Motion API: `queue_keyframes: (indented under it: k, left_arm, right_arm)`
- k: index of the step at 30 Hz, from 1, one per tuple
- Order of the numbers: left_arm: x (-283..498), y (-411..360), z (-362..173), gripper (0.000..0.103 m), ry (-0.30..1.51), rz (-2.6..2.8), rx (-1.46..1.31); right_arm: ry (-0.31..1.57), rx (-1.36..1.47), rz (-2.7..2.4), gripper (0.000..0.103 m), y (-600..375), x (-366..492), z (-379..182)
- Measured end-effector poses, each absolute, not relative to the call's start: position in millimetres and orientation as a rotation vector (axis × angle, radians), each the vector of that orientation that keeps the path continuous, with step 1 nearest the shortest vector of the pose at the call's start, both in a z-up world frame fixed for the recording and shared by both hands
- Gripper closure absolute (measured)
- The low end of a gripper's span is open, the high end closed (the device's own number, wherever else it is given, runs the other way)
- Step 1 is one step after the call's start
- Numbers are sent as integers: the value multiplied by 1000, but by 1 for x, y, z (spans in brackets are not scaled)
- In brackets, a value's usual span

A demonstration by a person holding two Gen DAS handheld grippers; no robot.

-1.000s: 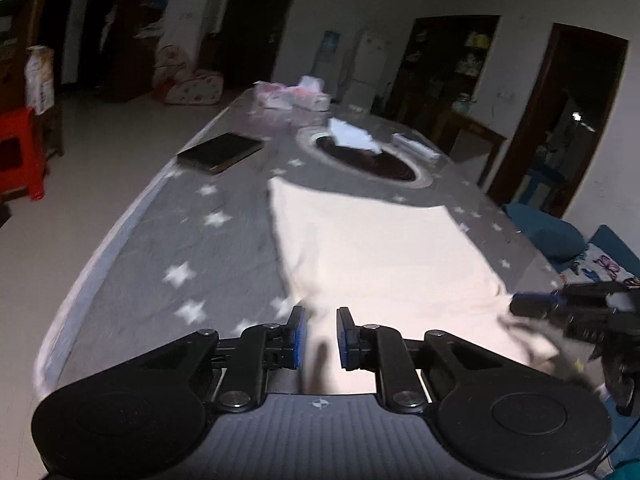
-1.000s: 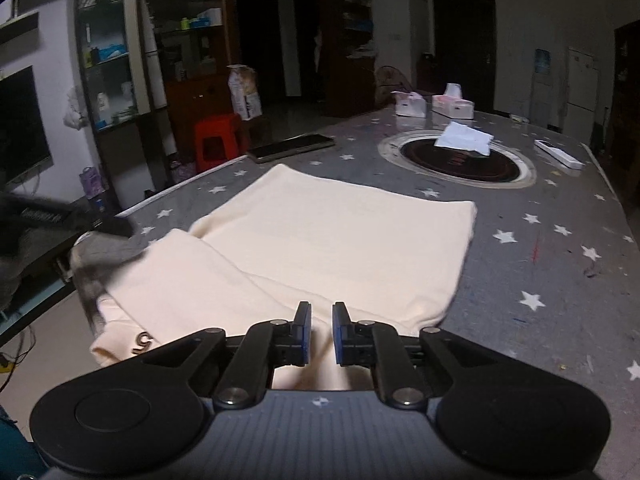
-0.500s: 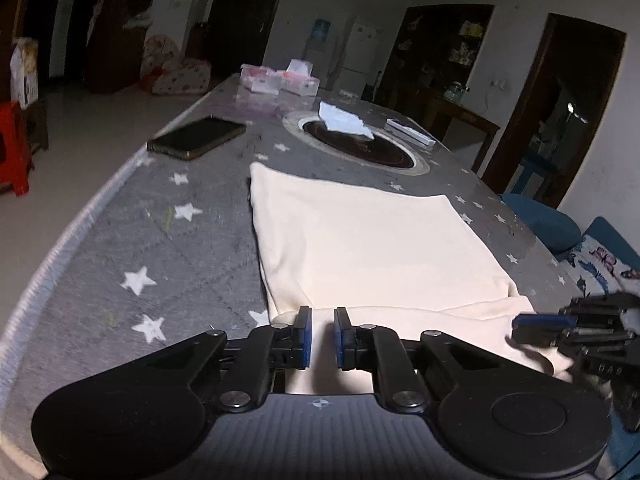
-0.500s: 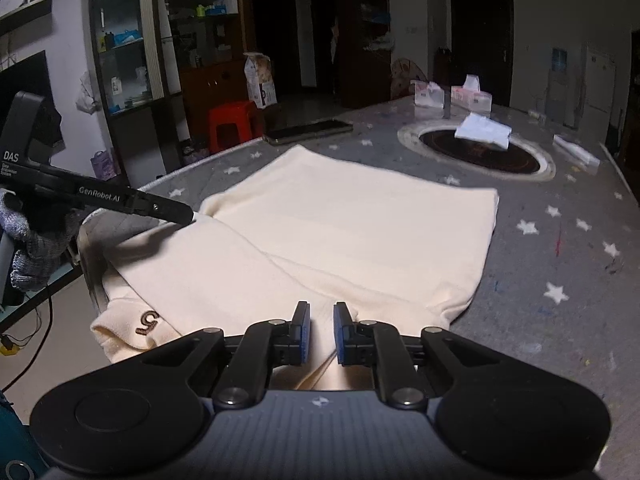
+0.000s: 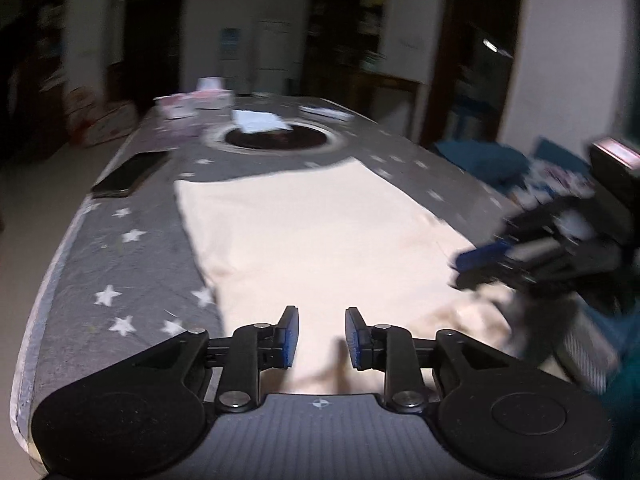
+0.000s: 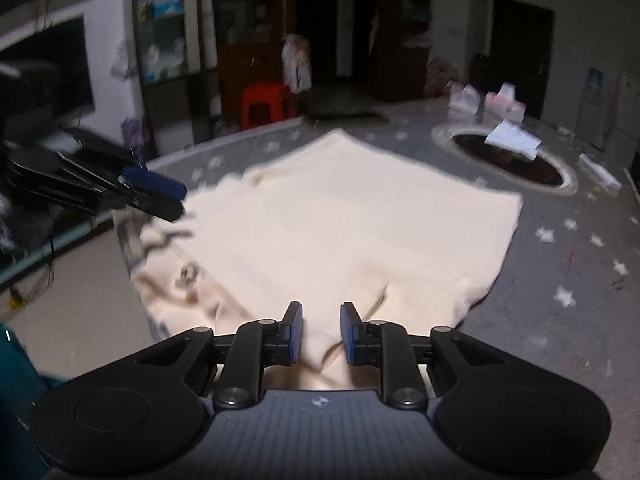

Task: Fold clothes

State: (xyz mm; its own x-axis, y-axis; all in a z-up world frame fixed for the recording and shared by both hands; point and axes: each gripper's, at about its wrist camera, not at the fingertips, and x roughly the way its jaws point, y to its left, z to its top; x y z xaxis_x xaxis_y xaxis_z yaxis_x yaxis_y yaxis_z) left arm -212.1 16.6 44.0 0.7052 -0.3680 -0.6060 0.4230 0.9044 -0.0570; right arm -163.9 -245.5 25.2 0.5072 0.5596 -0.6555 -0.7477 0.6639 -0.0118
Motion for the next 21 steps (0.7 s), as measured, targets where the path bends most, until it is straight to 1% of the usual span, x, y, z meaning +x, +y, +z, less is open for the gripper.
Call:
queue_keyframes:
  k: [1, 4, 9, 12, 14, 16, 18, 19, 20, 21]
  left_arm:
    - [-218, 13, 42, 75, 653, -457, 126]
    - [-233, 6, 41, 67, 632, -503, 234]
    - [-248, -10, 34, 64, 576, -561, 396]
    - [-250, -20, 26, 63, 562, -576, 465]
    - [-249, -25, 24, 64, 542, -576, 479]
    - [-249, -27, 23, 64, 520, -581, 487]
    - [-248, -29, 22, 64, 500, -593, 489]
    - [-247, -29, 22, 66, 493, -600, 491]
    - [-246, -30, 21, 72, 487, -604, 493]
    - [-245, -31, 21, 77, 483, -608, 494]
  right_arm:
    - [658, -322, 804, 82, -246, -166, 25]
    - [649, -326, 808, 80, -248, -170, 31]
    - [656, -354, 820, 77, -254, -176, 37]
    - [657, -393, 823, 66, -257, -180, 39]
    - [655, -417, 830, 64, -259, -183, 41]
    - [654, -440, 837, 56, -261, -186, 43]
    - [653, -462, 841, 54, -263, -189, 43]
    - [653, -474, 845, 54, -264, -191, 42]
    - [652, -483, 849, 52, -264, -192, 42]
    - [652, -494, 854, 49, -264, -194, 42]
